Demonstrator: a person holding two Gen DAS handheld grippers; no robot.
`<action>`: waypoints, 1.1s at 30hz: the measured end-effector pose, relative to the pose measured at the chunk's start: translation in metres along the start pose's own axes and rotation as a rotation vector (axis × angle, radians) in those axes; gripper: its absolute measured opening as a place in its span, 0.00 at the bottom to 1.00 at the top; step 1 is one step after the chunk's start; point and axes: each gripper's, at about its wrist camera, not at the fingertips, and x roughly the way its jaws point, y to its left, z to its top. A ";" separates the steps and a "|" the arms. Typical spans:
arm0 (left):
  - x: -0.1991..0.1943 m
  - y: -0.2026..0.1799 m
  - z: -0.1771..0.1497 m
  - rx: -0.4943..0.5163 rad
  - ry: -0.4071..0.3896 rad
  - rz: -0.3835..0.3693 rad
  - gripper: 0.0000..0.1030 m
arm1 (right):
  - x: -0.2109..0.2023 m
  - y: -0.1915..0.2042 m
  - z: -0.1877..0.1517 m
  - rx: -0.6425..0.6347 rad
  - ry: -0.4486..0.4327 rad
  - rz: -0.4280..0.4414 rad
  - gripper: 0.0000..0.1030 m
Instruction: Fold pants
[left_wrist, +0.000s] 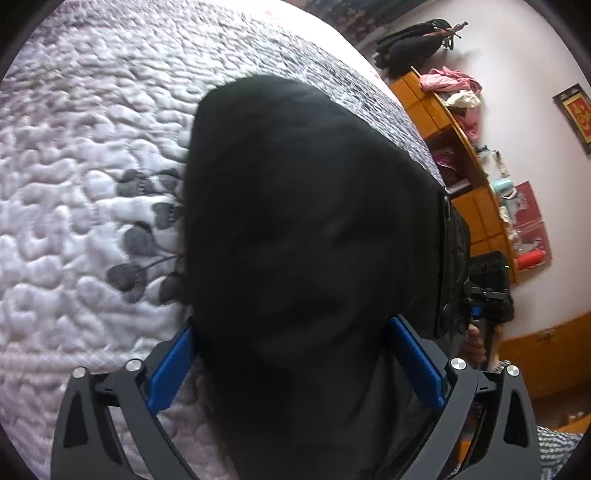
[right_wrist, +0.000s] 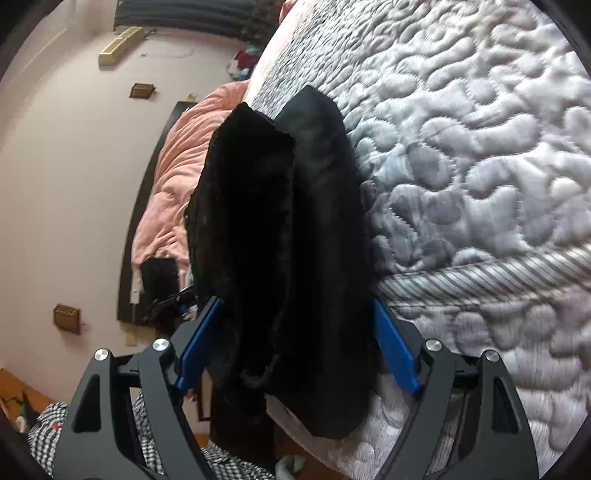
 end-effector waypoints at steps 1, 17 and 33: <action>0.002 0.002 0.002 -0.006 0.012 -0.018 0.97 | 0.001 0.000 0.002 -0.004 0.007 0.016 0.78; 0.030 0.024 0.025 -0.022 0.131 -0.310 0.96 | 0.020 0.010 0.022 -0.043 0.081 0.061 0.74; 0.003 0.019 0.004 -0.024 -0.016 -0.400 0.31 | 0.006 0.050 0.003 -0.120 -0.053 0.024 0.33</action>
